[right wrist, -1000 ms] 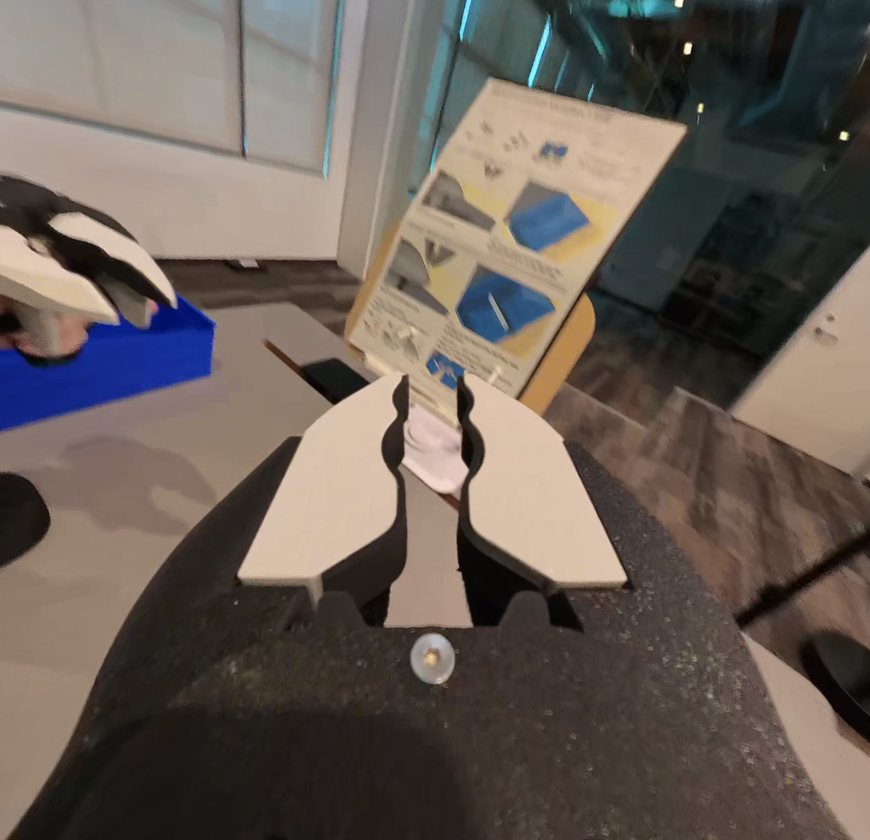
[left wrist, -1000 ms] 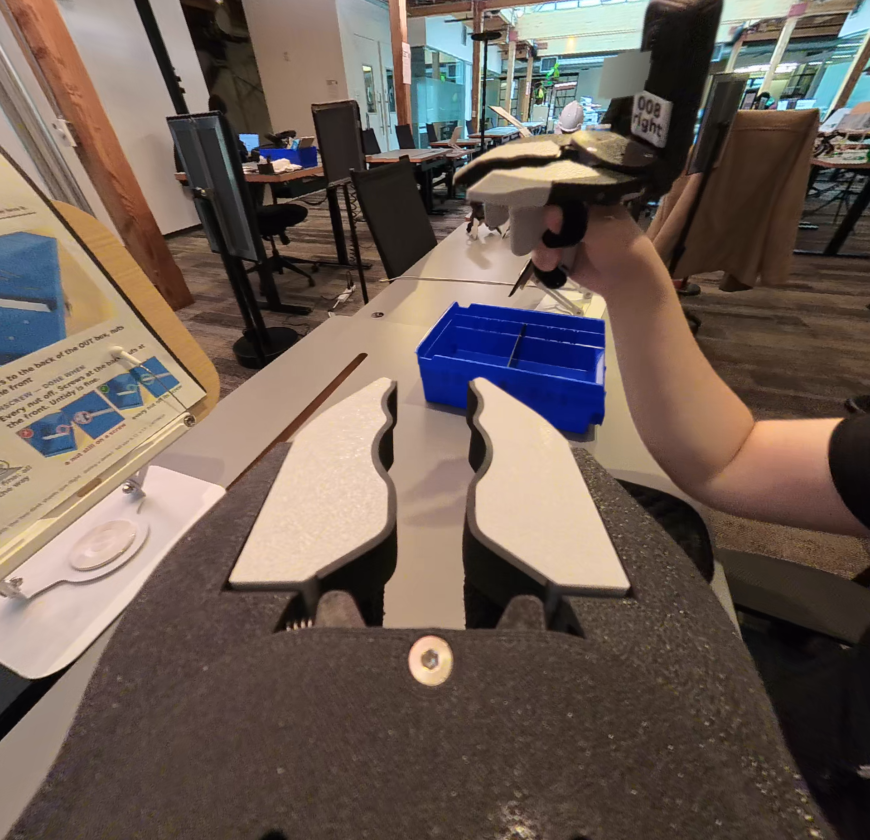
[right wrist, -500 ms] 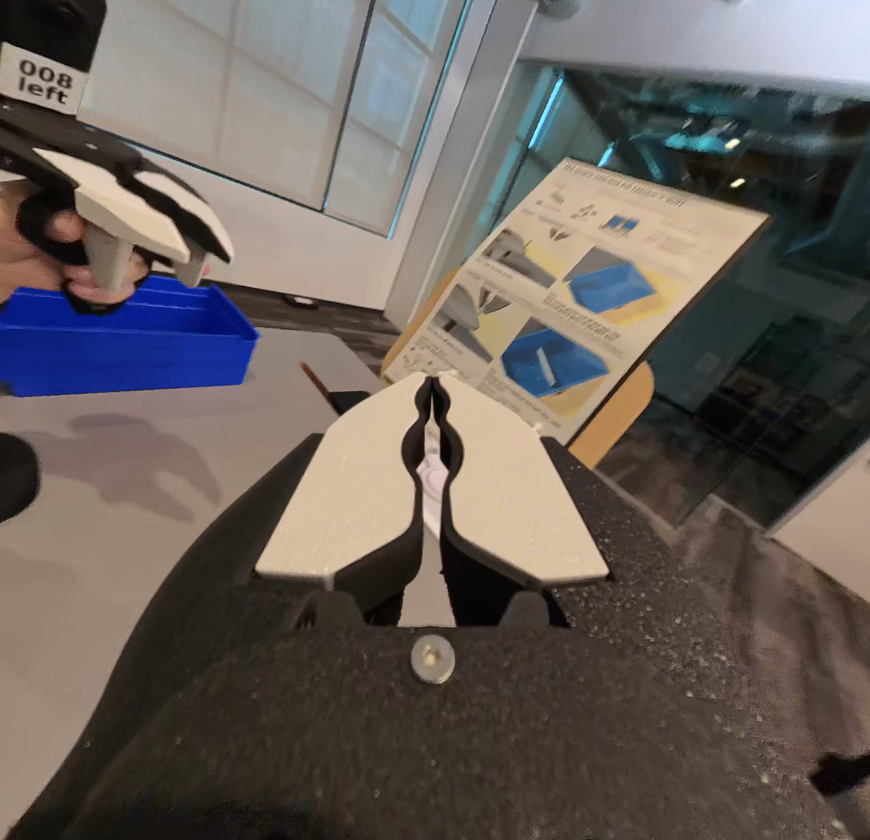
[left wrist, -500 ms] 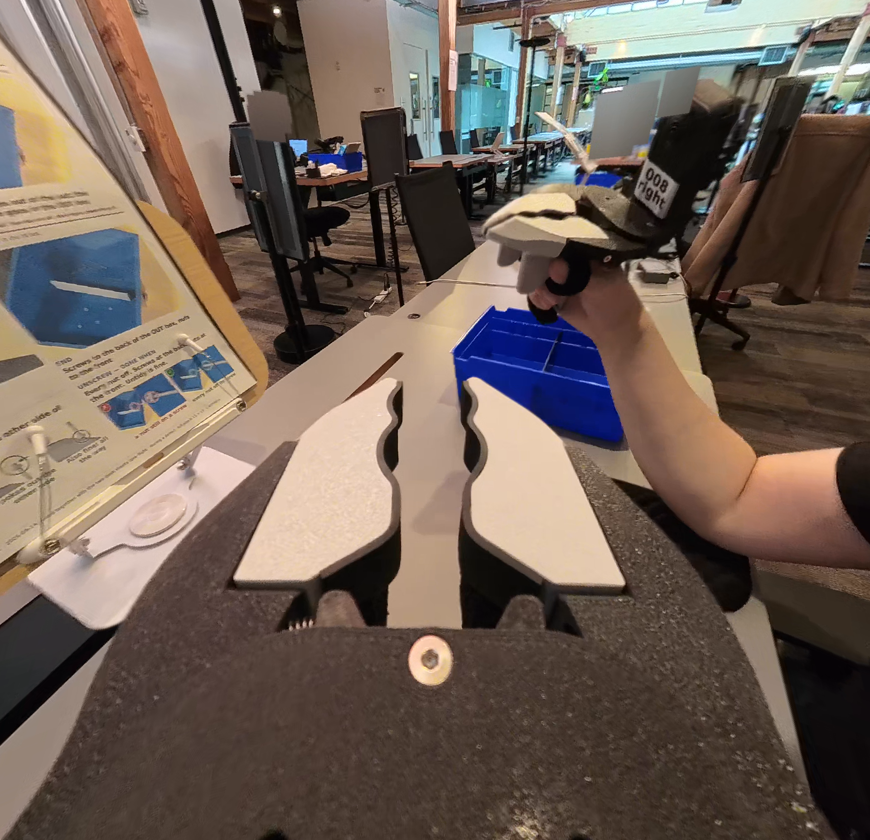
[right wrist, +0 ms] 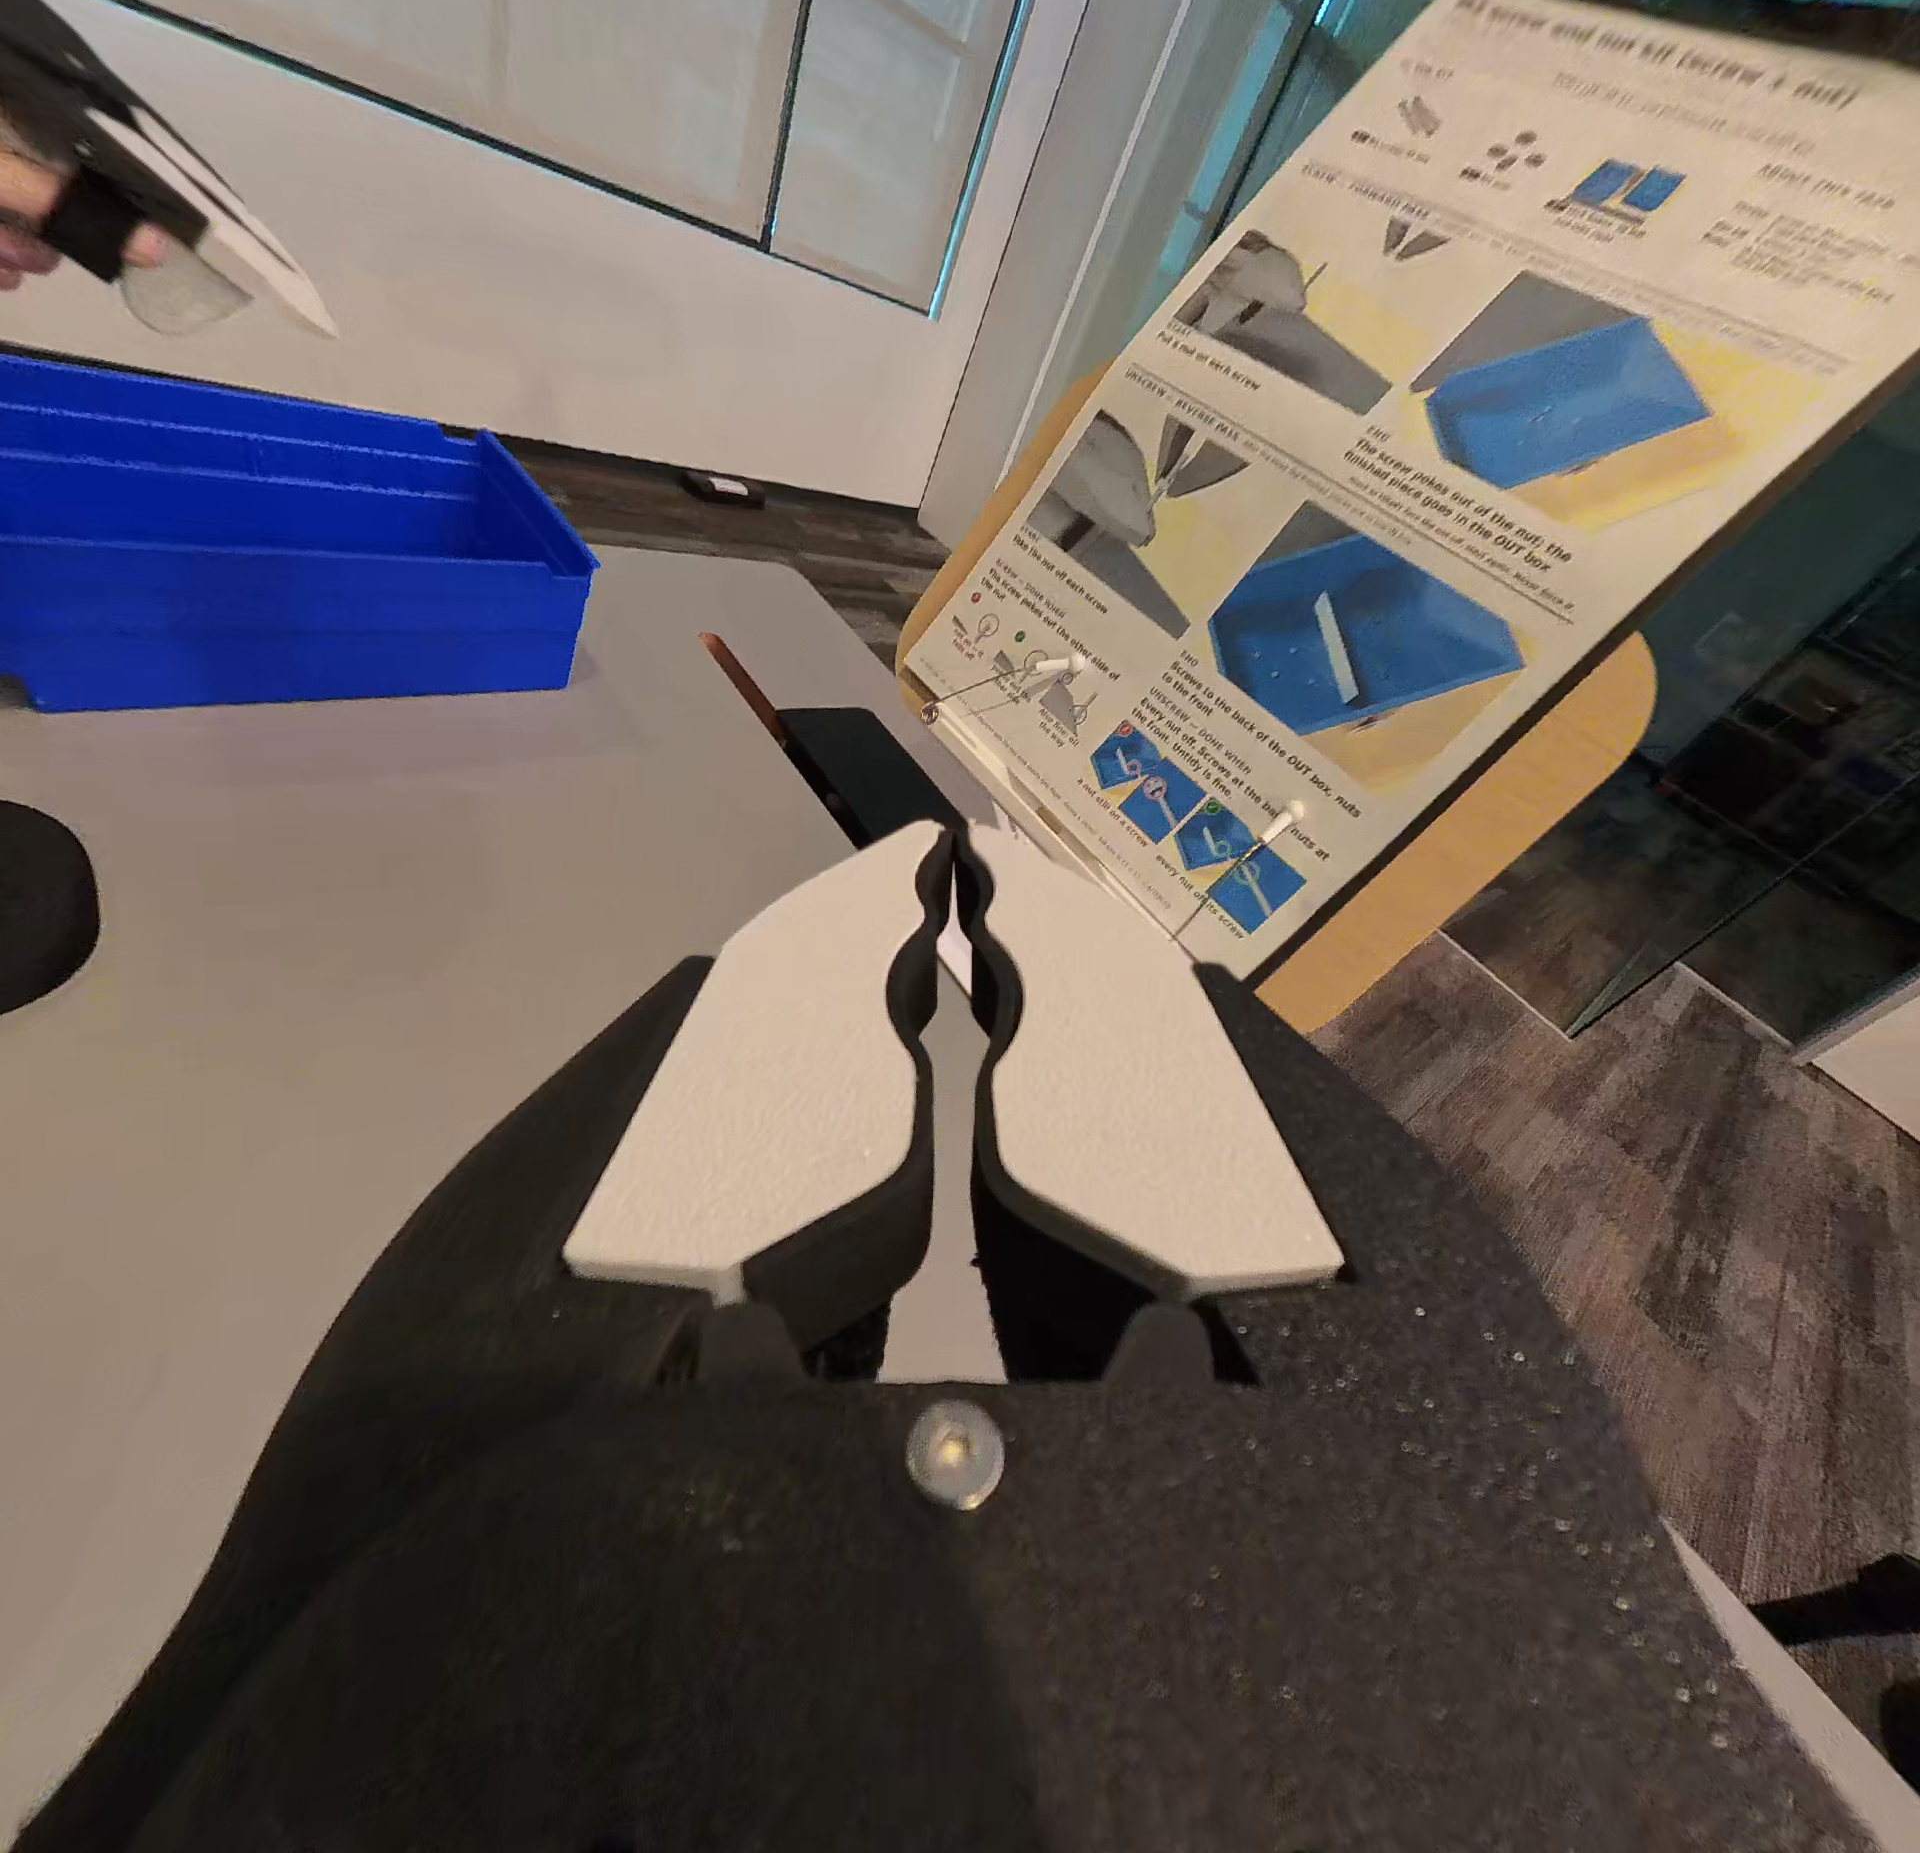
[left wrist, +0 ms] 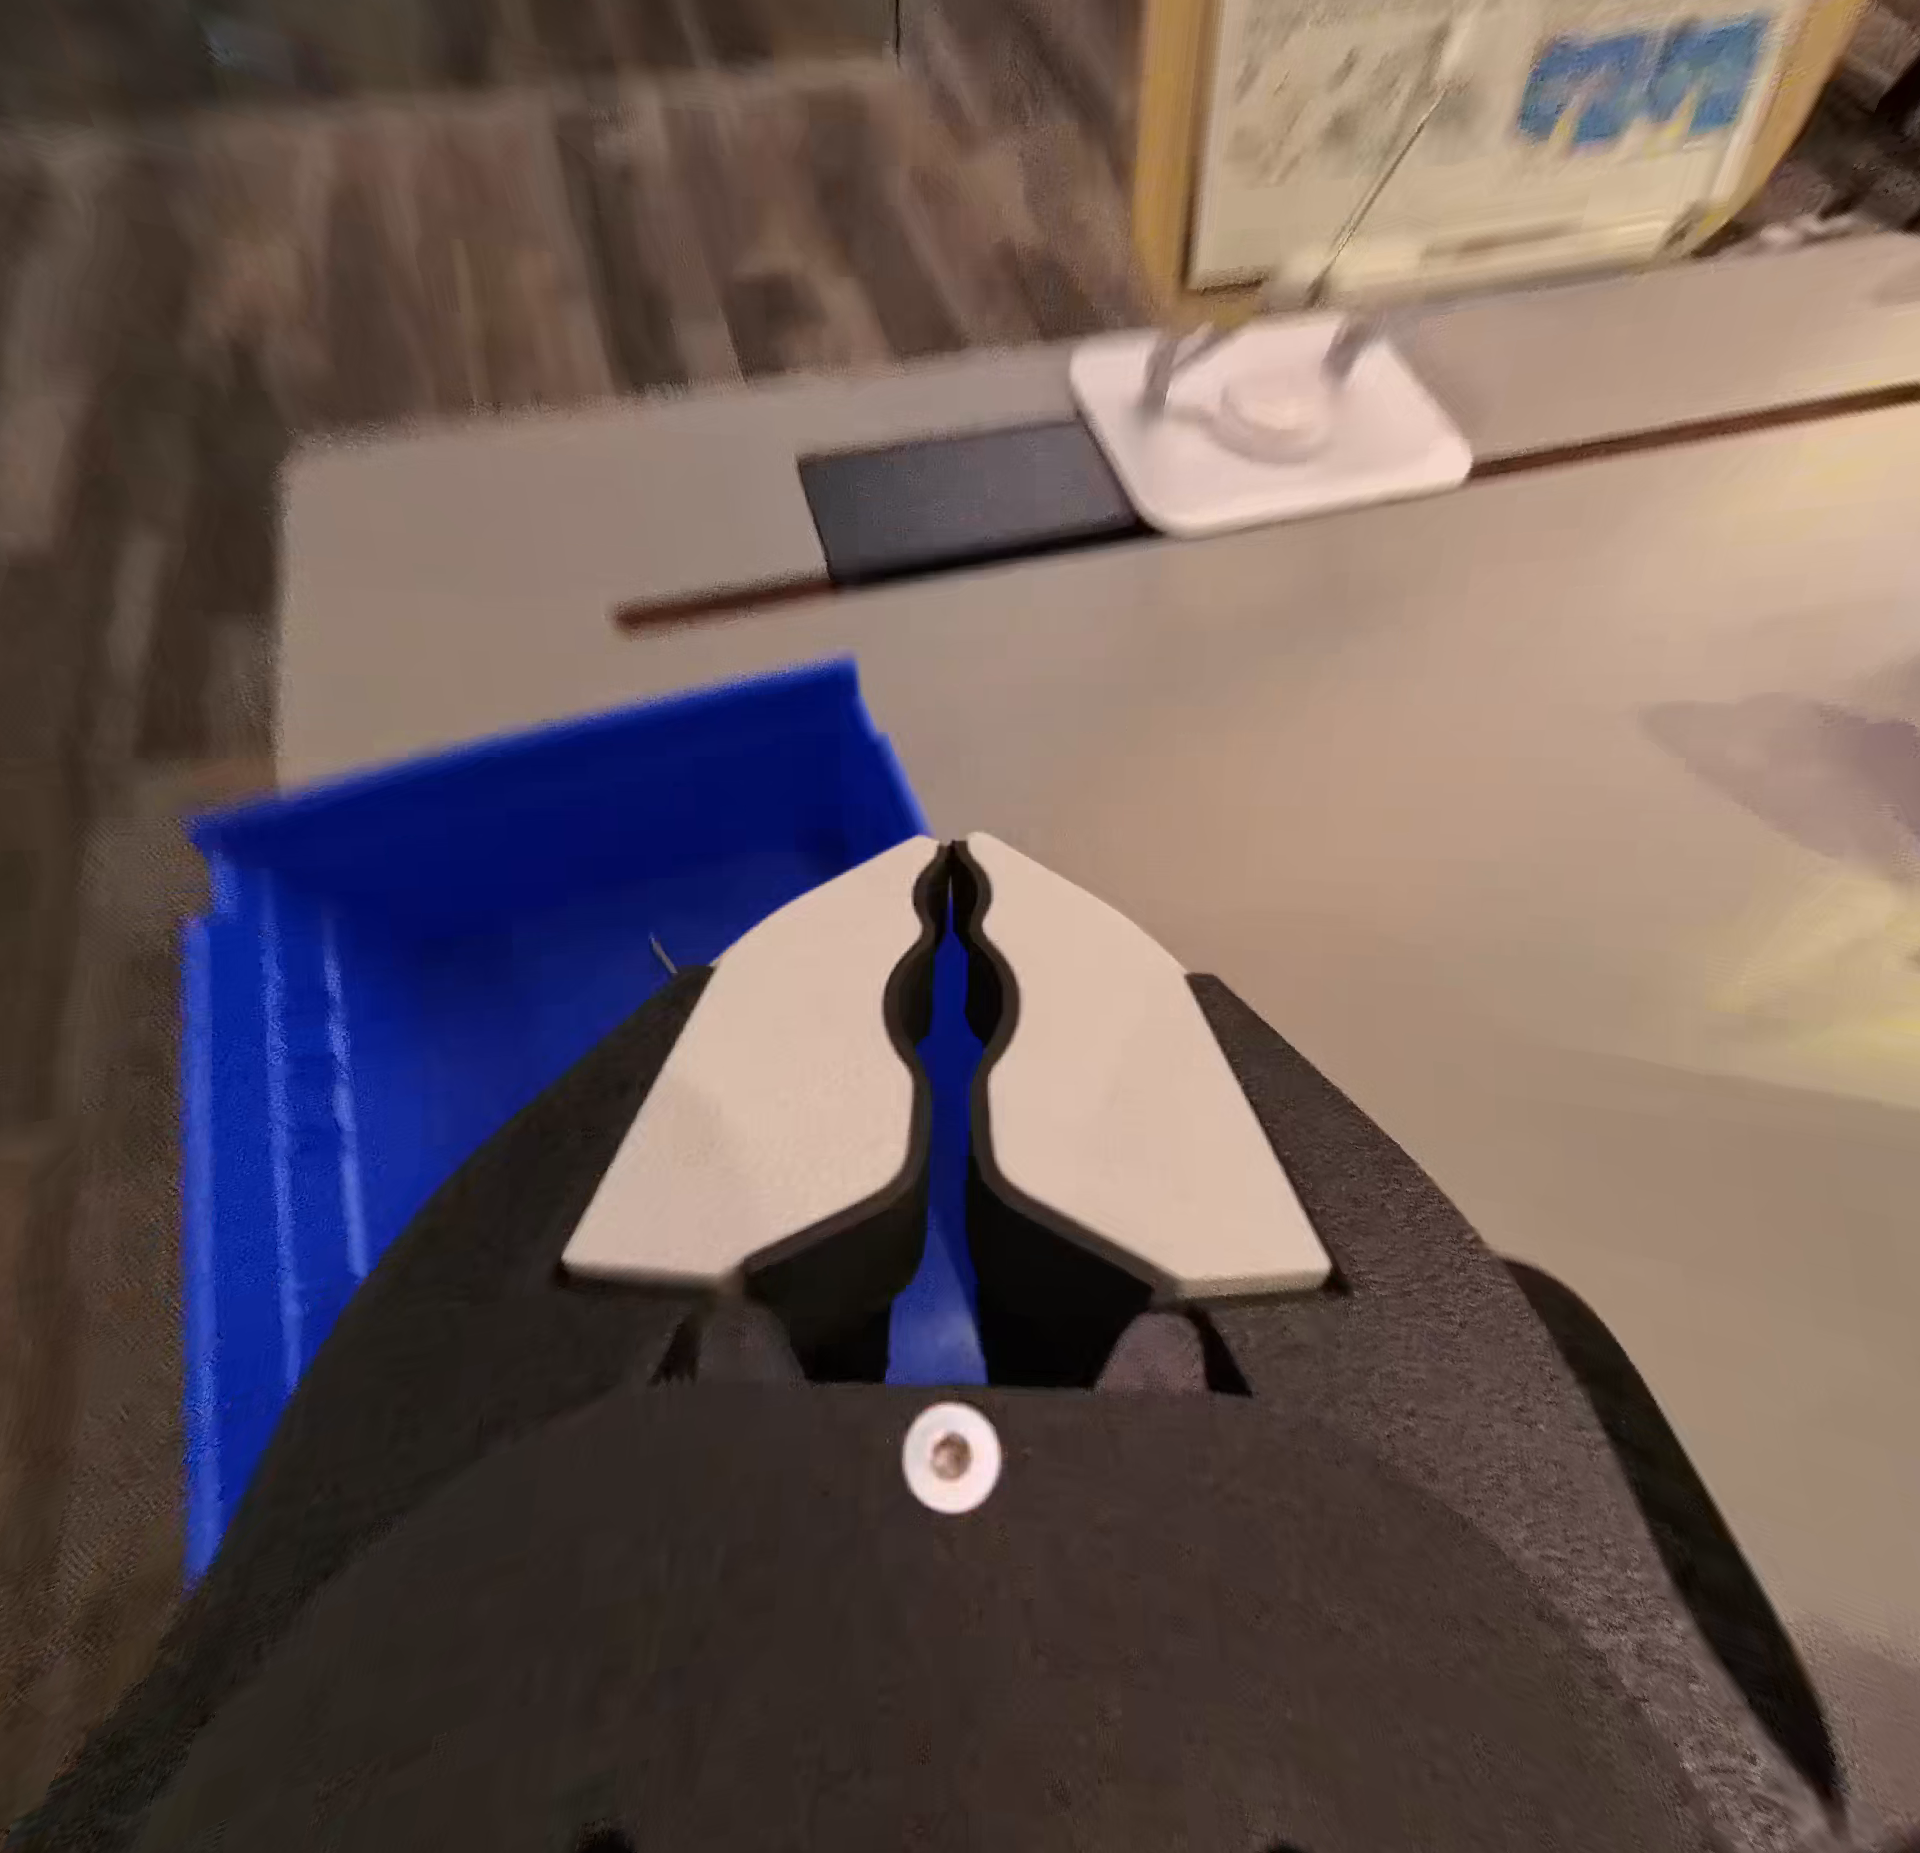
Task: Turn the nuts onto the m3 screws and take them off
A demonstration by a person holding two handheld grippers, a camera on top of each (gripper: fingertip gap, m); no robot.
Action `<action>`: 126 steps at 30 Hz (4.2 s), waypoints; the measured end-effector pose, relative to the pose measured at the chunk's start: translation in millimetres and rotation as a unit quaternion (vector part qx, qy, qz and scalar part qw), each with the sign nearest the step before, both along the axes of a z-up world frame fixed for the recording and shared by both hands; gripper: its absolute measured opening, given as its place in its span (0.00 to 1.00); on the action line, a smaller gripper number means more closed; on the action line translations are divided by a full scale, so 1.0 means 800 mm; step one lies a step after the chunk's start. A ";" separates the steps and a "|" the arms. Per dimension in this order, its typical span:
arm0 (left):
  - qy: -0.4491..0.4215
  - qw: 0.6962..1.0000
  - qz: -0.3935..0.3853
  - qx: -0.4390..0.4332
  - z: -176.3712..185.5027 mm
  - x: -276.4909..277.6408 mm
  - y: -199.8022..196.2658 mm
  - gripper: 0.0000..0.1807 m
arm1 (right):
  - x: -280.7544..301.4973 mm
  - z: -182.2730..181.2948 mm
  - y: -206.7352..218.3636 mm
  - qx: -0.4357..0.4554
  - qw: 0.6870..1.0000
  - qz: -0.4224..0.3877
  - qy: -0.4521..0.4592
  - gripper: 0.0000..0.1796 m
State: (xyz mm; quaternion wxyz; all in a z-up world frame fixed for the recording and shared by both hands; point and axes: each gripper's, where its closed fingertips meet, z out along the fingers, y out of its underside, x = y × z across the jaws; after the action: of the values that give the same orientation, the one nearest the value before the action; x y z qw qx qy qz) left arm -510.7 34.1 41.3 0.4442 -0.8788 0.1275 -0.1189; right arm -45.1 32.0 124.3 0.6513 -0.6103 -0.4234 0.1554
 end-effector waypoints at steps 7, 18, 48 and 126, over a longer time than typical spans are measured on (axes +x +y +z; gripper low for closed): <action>-0.062 0.974 0.081 -0.201 -0.138 -0.068 0.045 0.00 | -0.026 -0.003 -0.015 -0.022 0.997 0.075 0.025 0.00; -0.009 0.939 0.145 -0.311 -0.203 -0.108 0.079 0.16 | -0.008 -0.004 -0.007 -0.039 0.997 0.054 0.037 0.00; 0.096 0.920 0.183 -0.334 -0.238 -0.097 0.081 0.03 | 0.001 -0.002 -0.012 -0.026 0.999 0.040 0.013 0.00; -0.308 0.793 -0.509 0.129 0.134 0.472 -0.108 0.06 | -0.122 0.043 -0.096 -0.142 0.927 0.284 0.199 0.01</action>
State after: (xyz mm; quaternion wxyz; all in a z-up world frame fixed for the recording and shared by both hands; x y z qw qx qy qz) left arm -133.1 -52.6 148.5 0.4445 -0.5380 0.4274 -0.5748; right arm -142.9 -44.5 158.9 0.5574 -0.5070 -0.4145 0.5104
